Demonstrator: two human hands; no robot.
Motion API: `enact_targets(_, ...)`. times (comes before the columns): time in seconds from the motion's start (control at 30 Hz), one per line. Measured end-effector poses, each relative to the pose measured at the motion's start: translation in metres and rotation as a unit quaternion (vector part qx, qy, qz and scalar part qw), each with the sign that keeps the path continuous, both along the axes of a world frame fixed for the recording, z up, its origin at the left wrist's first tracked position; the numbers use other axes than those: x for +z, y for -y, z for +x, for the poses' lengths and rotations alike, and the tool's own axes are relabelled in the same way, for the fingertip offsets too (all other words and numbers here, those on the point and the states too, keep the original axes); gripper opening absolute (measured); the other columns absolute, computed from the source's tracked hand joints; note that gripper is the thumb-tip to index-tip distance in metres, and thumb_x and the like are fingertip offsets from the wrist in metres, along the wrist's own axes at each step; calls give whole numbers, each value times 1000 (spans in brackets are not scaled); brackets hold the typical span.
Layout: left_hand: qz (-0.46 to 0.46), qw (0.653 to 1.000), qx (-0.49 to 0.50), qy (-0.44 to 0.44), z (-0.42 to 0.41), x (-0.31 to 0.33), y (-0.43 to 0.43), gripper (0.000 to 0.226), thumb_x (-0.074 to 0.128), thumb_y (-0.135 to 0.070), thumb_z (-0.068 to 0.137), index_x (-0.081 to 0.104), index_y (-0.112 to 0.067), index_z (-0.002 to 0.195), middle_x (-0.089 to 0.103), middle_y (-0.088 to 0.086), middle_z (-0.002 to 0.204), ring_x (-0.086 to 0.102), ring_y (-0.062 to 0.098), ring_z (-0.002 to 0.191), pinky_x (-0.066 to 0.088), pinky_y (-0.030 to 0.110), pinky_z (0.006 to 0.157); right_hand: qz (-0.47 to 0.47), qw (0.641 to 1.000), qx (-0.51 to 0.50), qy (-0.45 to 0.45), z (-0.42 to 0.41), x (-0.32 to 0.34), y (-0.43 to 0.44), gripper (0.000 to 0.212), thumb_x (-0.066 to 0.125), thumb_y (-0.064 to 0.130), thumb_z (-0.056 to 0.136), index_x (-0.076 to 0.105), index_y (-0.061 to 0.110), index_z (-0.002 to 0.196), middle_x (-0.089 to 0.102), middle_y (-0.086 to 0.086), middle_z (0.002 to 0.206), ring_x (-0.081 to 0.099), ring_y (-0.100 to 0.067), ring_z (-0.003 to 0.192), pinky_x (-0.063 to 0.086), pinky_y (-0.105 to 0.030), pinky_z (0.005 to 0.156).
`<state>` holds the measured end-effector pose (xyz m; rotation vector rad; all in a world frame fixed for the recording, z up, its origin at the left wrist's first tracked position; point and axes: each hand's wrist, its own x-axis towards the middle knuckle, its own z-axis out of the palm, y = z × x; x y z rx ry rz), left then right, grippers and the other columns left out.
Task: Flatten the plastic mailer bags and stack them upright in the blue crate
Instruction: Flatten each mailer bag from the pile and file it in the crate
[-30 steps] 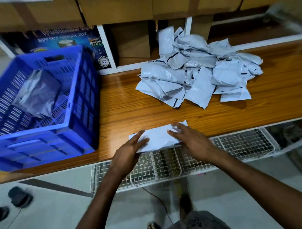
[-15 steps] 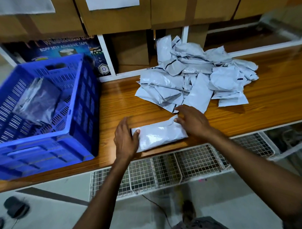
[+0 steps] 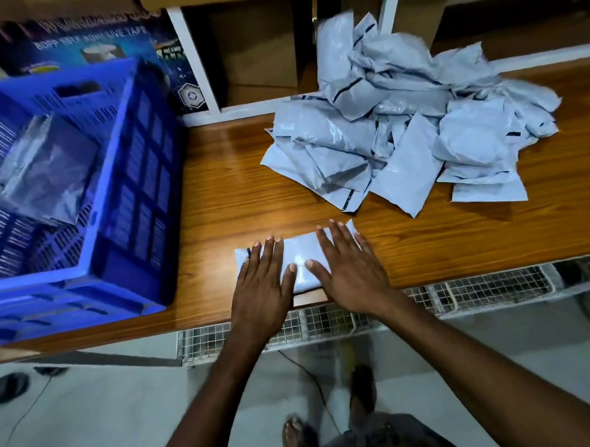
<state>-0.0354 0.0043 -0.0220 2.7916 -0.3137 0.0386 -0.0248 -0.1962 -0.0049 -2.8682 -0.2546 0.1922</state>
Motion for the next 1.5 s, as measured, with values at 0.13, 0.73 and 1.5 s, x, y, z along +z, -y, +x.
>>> enact_targets(0.13, 5, 1000, 8, -3, -1, -3, -2, 65, 17, -57, 108, 19, -26, 164, 13, -5, 171, 7, 17, 159, 6, 33, 126, -7, 1000, -5, -7, -1, -4, 13, 85, 4, 76, 98, -10, 22, 162, -18, 3, 168, -20, -11, 153, -10, -43, 125)
enact_targets(0.73, -69, 987, -140, 36, -31, 27, -77, 46, 63, -25, 95, 62, -22, 141, 54, 0, 152, 56, 26, 136, 52, 45, 106, -28, 990, 140, 19, -46, 31, 19, 87, 66, 28, 92, 14, 31, 162, 8, -1, 169, 17, -21, 153, 37, -44, 114)
enact_targets(1.5, 24, 999, -8, 25, 6, -5, -37, 67, 12, -54, 106, 24, -23, 163, 20, 2, 170, 14, 26, 158, 20, 47, 124, 8, 1000, 29, 4, -9, 2, -44, 61, 15, 61, 105, -2, 42, 160, -8, -2, 170, -9, -27, 156, 4, -48, 125)
